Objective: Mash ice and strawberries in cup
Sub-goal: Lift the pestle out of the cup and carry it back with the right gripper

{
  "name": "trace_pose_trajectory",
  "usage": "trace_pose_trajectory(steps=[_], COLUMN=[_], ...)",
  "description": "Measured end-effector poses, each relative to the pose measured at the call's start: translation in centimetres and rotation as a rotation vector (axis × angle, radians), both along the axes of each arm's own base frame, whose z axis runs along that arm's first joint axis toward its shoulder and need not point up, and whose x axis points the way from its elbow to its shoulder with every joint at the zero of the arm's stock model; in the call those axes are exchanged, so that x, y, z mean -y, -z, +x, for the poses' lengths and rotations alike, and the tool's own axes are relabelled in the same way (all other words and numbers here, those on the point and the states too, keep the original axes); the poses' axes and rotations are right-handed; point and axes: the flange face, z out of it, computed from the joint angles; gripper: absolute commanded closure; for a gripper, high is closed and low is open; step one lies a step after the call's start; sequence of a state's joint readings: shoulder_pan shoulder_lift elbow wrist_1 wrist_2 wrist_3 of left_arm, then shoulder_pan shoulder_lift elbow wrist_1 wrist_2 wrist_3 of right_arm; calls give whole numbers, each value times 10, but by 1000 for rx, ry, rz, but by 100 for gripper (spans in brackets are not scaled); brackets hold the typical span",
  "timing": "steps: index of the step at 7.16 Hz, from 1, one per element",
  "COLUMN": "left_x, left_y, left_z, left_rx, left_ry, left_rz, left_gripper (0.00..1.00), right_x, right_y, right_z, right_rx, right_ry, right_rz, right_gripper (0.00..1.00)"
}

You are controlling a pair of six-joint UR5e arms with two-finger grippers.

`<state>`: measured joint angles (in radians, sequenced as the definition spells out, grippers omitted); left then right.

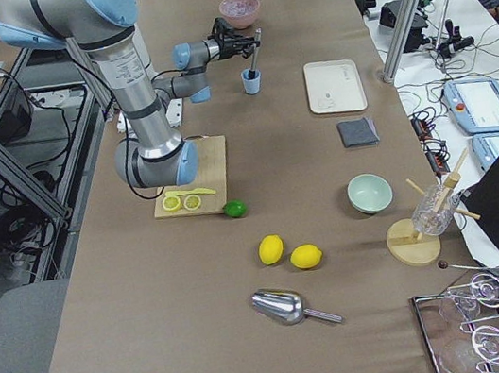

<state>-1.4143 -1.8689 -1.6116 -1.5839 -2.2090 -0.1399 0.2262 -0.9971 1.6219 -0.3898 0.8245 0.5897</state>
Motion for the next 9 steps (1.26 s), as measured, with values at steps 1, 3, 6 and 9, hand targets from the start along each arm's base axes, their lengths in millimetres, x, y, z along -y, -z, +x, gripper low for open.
trace_pose_trajectory(steps=[1, 3, 6, 9], left_x=[0, 2, 3, 6], left_y=[2, 6, 14, 24], left_z=[0, 0, 1, 2], left_rx=[-1, -2, -7, -12], left_ry=[0, 0, -1, -2], left_rz=[4, 11, 39, 83], left_gripper=[3, 3, 3, 3], right_x=[11, 39, 102, 177], right_y=[4, 2, -22, -77], right_z=[15, 52, 101, 183], right_rx=[10, 20, 25, -10], right_ry=[16, 53, 116, 258], right_rz=[16, 42, -17, -205], right_gripper=[100, 100, 100, 100])
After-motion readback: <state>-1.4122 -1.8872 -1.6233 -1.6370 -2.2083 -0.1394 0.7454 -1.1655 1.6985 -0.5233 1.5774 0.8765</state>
